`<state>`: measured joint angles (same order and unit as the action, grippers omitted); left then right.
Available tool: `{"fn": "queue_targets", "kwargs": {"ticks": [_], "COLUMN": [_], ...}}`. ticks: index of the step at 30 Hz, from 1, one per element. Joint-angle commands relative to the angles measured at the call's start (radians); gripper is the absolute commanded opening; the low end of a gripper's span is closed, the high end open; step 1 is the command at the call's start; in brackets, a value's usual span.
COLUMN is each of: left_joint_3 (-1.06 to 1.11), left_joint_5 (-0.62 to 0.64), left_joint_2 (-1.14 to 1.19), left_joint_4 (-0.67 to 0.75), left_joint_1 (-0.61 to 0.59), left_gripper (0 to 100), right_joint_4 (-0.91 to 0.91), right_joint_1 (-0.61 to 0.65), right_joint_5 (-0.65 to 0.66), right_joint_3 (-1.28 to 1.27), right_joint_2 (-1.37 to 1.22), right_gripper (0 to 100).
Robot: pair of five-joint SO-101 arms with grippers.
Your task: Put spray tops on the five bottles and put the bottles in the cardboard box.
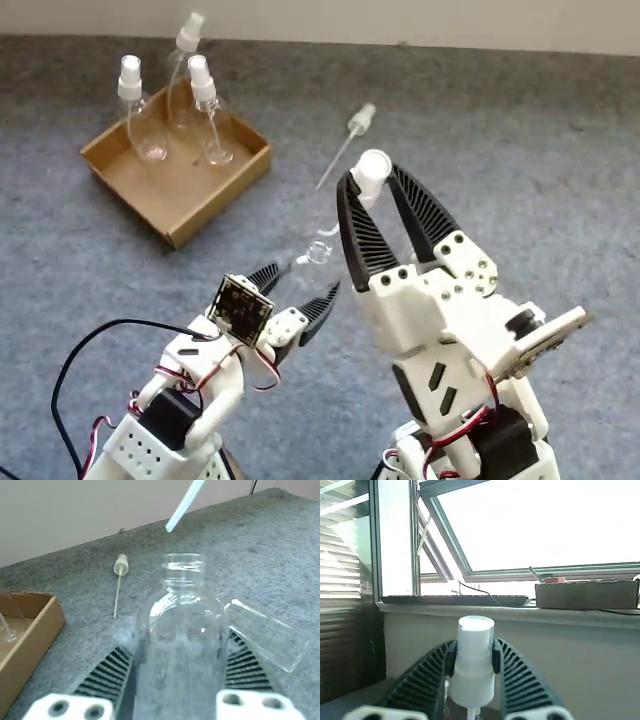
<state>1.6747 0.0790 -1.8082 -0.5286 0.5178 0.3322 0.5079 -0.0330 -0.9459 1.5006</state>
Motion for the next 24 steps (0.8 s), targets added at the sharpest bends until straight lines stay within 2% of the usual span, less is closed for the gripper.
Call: {"fn": "queue_targets", "kwargs": {"ticks": [1, 6, 13, 16, 20, 24], "left_joint_3": [0.019, 0.019, 0.019, 0.019, 0.019, 0.019], "left_joint_5": [0.003, 0.005, 0.005, 0.000, 0.000, -0.002], "left_joint_2": [-0.021, -0.021, -0.021, -0.019, -0.019, -0.019], "left_joint_4": [0.074, 0.094, 0.124, 0.120, 0.120, 0.118], "left_joint_1": [0.013, 0.038, 0.268, 0.344, 0.363, 0.360], "left_gripper": [3, 3, 3, 3, 3, 3], "right_joint_4": [-0.033, -0.030, -0.035, -0.035, -0.030, -0.030], "right_joint_1": [-0.013, -0.013, -0.013, -0.074, -0.196, -0.220], "right_joint_5": [0.014, 0.014, 0.014, 0.014, 0.012, 0.011], "right_joint_3": [0.030, 0.030, 0.042, 0.104, 0.170, 0.176], "right_joint_2": [0.001, 0.001, 0.001, 0.001, 0.001, 0.001], "right_gripper": [0.7, 0.7, 0.7, 0.7, 0.7, 0.7]}}
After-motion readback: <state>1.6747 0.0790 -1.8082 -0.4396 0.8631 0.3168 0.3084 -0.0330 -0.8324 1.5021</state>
